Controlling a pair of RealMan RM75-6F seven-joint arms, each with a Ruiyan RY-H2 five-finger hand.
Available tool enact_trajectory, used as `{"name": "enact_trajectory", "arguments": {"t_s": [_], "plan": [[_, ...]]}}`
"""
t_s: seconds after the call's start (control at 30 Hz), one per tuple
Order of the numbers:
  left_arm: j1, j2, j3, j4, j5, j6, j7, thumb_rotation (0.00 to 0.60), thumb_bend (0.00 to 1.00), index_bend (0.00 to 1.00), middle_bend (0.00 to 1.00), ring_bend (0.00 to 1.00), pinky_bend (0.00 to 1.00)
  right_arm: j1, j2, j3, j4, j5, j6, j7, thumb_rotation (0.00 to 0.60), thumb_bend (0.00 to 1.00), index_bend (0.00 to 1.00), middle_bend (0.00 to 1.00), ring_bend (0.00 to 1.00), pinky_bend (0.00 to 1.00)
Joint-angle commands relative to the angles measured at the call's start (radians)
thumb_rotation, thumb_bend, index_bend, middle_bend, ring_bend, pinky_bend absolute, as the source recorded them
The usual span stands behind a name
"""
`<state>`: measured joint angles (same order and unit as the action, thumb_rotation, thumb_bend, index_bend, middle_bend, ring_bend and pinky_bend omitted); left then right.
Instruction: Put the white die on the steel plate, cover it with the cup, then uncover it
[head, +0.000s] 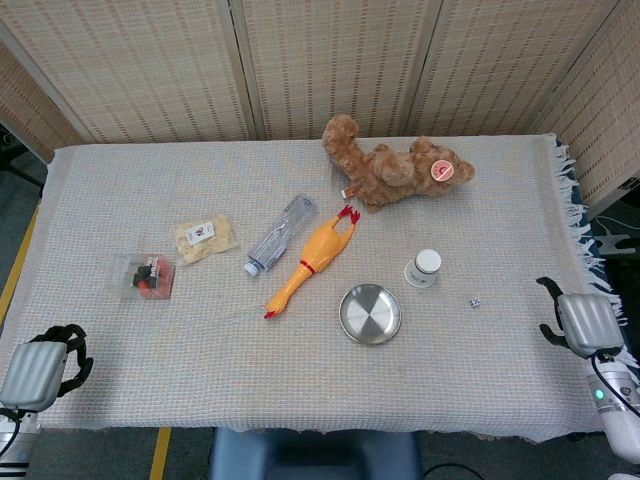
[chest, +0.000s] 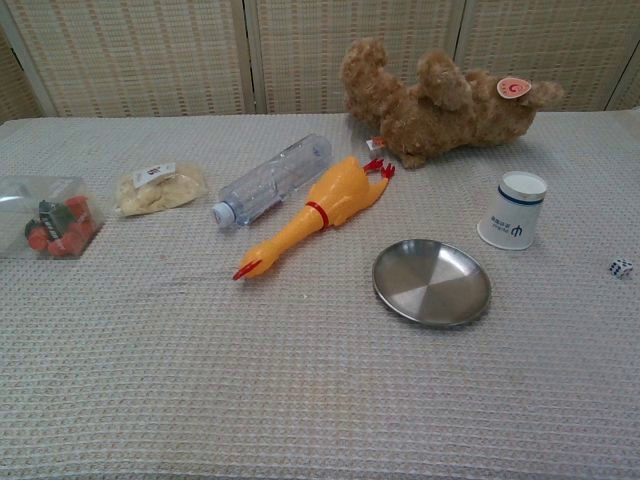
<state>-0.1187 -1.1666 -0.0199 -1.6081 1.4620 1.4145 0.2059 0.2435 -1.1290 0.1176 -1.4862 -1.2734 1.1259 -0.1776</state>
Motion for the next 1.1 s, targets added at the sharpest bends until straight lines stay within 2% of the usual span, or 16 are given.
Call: {"name": "enact_trajectory", "arguments": {"t_s": [0.03,0.17,0.4,0.63,1.1], "plan": [[-0.007,-0.001,0.006,-0.002,-0.01,-0.024,0.014,0.6,0.36,0.24,0.36,0.33,0.53,0.066,-0.064,-0.008,0.126,-0.063,-0.084,0.121,0.6,0.15,0.32,0.81,0.87,0.88],[-0.012,0.005,0.01,-0.013,-0.019,-0.042,0.025,0.6,0.36,0.24,0.36,0.33,0.53,0.089,-0.114,-0.032,0.215,-0.114,-0.098,0.167,0.6,0.15,0.35,0.83,0.89,0.91],[-0.012,0.008,0.006,-0.016,-0.027,-0.039,0.023,0.6,0.36,0.24,0.37,0.33,0.53,0.128,-0.191,-0.051,0.339,-0.142,-0.144,0.24,0.6,0.15,0.36,0.84,0.9,0.92],[-0.015,0.008,0.009,-0.017,-0.03,-0.048,0.027,0.6,0.36,0.25,0.37,0.33,0.54,0.157,-0.287,-0.074,0.503,-0.202,-0.136,0.379,0.6,0.18,0.38,0.85,0.91,0.93],[-0.014,-0.003,0.009,-0.018,-0.035,-0.037,0.072,0.6,0.36,0.25,0.38,0.34,0.54,0.202,-0.392,-0.133,0.71,-0.287,-0.141,0.627,0.6,0.24,0.4,0.85,0.92,0.93]]}}
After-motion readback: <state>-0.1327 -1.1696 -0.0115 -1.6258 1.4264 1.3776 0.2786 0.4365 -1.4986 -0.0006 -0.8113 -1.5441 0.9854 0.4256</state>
